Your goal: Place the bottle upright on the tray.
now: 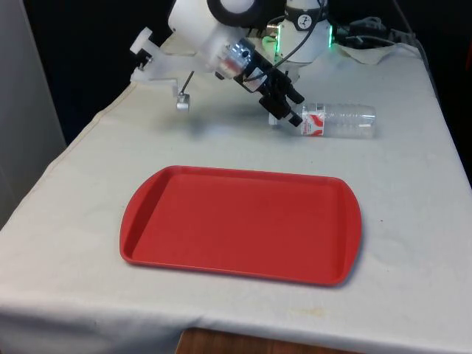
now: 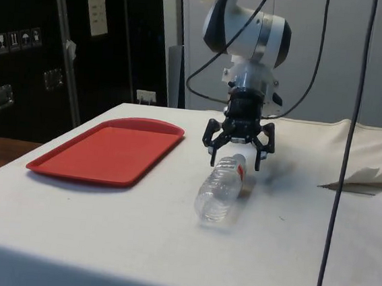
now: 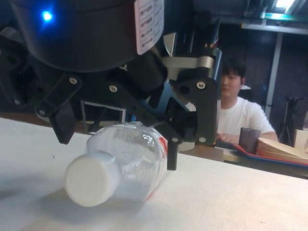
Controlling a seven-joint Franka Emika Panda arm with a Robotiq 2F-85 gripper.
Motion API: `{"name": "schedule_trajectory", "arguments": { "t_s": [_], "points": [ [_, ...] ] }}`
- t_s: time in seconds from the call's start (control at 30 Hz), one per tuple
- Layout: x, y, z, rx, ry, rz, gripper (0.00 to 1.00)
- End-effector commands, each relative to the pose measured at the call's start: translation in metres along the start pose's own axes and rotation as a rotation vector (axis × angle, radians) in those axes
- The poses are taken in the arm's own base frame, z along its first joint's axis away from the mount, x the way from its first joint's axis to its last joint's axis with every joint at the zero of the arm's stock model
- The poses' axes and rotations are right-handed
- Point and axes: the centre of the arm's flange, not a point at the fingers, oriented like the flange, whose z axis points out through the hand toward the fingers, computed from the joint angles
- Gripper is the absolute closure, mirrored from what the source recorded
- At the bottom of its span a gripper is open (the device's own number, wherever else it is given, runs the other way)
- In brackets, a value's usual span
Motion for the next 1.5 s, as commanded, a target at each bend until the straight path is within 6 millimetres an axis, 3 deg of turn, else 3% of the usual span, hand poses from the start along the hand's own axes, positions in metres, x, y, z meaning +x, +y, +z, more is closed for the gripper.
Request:
{"name": "schedule_trajectory", "arguments": {
  "t_s": [0.0,0.6,1.47],
  "points": [
    [0.001,-0.001,0.000,0.008,-0.013,-0.001,0.00],
    [0.011,-0.003,0.003,0.009,-0.063,0.020,0.00],
    [0.012,-0.002,0.003,-0.004,-0.070,0.025,0.00]
  ]
}}
